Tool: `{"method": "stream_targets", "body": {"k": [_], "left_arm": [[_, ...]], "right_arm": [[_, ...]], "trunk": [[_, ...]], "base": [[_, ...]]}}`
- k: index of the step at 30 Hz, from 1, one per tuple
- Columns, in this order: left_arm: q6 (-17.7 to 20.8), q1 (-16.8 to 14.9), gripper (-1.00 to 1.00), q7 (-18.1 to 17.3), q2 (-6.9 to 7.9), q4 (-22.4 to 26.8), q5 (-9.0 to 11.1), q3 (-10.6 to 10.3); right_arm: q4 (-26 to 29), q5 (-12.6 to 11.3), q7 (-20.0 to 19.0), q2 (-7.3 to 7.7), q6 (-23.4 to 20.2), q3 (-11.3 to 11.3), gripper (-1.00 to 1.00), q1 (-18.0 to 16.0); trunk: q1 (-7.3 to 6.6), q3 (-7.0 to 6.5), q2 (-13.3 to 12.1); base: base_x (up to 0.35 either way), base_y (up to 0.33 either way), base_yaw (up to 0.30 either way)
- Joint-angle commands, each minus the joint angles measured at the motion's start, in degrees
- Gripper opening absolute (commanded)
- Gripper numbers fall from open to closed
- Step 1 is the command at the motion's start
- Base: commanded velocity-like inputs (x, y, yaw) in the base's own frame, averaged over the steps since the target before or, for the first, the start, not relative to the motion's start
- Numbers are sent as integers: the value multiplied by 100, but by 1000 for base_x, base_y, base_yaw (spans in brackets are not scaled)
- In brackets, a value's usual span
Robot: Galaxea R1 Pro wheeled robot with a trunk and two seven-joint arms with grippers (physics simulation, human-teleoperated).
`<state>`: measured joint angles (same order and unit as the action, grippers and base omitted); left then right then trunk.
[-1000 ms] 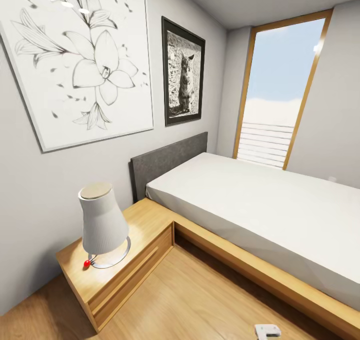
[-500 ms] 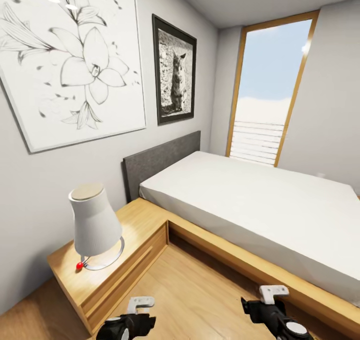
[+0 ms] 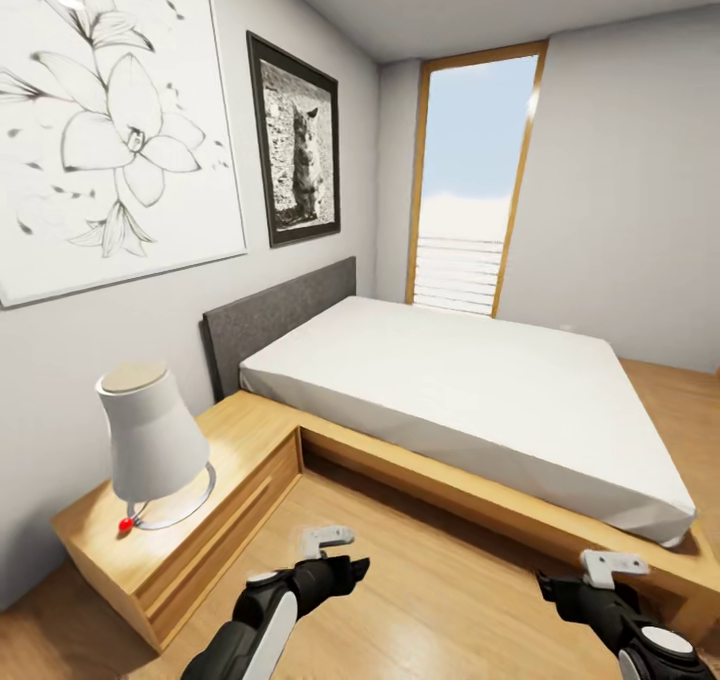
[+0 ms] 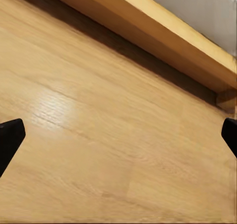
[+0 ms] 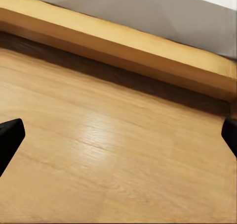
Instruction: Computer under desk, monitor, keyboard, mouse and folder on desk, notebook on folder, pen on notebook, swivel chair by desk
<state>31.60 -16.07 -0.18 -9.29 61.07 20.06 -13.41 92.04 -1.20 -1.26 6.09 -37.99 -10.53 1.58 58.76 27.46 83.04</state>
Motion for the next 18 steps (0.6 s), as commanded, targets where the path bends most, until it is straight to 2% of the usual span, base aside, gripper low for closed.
{"method": "stream_targets", "body": {"k": [1,4,5,8,12,18], "left_arm": [[6,-6,100,-1,0,-7,39,-51],[-52,-8,100,-1,-1,-33,93,-152],[-100,-9,100,-4,7,-57,228,-218],[-122,-10,100,-8,27,-63,337,-242],[-137,-10,100,-14,43,-71,424,-259],[-144,-10,100,-17,55,-75,457,-265]], "right_arm": [[13,-11,-13,12,-29,-12,100,-5],[23,-11,-14,36,-26,-24,100,-15],[29,-12,-16,71,-2,-69,100,-44],[31,-12,-45,129,13,-137,100,-67],[32,-12,-210,216,18,-203,100,-127],[33,-12,-312,252,13,-314,100,-158]], "trunk": [[-3,5,4],[-3,5,4],[-3,5,4],[-3,5,4],[-3,5,4],[-3,5,4]], "base": [[-340,40,-289],[-340,58,-289],[-274,49,-289],[-178,32,-289],[-80,14,-290],[-21,4,-290]]}}
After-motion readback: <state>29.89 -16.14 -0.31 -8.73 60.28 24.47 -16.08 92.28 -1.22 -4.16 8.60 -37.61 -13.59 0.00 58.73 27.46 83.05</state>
